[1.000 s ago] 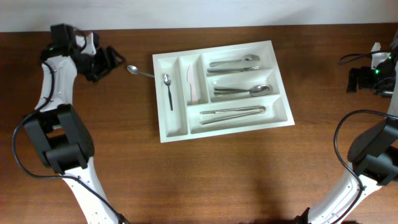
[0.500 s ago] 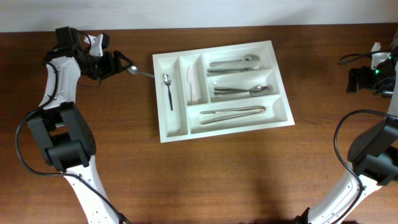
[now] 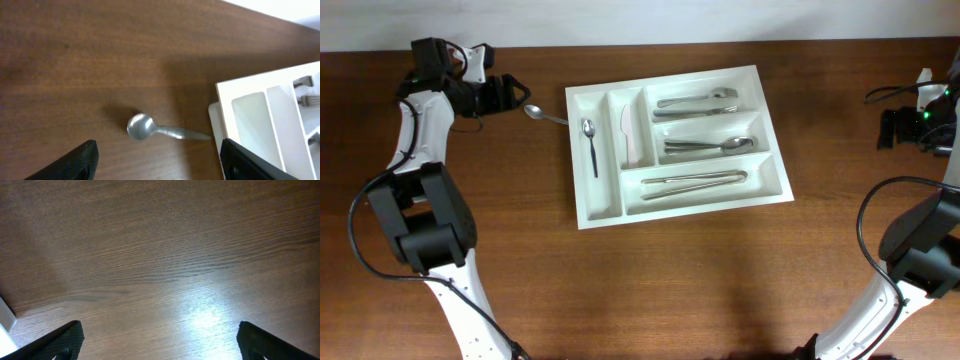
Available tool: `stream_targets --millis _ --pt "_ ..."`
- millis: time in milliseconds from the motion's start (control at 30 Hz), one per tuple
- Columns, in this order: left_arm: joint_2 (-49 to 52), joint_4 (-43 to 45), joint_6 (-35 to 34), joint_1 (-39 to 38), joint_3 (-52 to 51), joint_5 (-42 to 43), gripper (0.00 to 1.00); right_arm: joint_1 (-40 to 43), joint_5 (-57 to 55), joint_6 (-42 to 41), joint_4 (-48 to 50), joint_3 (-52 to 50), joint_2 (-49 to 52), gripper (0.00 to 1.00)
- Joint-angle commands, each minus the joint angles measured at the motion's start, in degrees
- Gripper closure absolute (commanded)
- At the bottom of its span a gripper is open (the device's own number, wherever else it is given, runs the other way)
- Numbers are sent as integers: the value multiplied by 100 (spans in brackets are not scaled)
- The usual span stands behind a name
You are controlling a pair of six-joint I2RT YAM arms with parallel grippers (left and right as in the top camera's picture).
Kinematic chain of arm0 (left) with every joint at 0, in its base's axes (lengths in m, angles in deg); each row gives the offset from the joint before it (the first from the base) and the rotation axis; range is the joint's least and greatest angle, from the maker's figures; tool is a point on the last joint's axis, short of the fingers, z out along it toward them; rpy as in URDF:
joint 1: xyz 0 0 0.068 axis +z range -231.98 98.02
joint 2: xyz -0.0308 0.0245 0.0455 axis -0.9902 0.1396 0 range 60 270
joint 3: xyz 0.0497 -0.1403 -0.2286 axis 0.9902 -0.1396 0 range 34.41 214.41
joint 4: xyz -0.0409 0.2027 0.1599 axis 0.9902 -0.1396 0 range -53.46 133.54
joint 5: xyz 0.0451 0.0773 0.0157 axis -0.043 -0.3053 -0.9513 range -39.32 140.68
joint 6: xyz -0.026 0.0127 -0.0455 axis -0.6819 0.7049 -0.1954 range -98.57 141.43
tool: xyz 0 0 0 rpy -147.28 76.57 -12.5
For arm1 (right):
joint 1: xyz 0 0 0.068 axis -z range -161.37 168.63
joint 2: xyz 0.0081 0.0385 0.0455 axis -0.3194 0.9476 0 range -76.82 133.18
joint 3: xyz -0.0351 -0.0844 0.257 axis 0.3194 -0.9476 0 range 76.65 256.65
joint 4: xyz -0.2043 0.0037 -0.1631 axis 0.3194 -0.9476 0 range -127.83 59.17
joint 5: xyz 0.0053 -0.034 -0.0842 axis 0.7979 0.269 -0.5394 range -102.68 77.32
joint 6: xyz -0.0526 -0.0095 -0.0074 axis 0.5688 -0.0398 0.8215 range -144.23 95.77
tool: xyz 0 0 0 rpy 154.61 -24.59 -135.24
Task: Pack container
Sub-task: 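Move the left gripper over the small silver spoon left of tray, then lower the left gripper onto the spoon's neck and close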
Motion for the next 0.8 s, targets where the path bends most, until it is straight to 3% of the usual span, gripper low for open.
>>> stream_targets --millis 0,767 --pt "304 177 -262 -24 20 -74 20 33 35 -61 4 -35 31 1" --pt "525 385 -426 -186 20 -72 21 33 35 -61 4 -35 31 1"
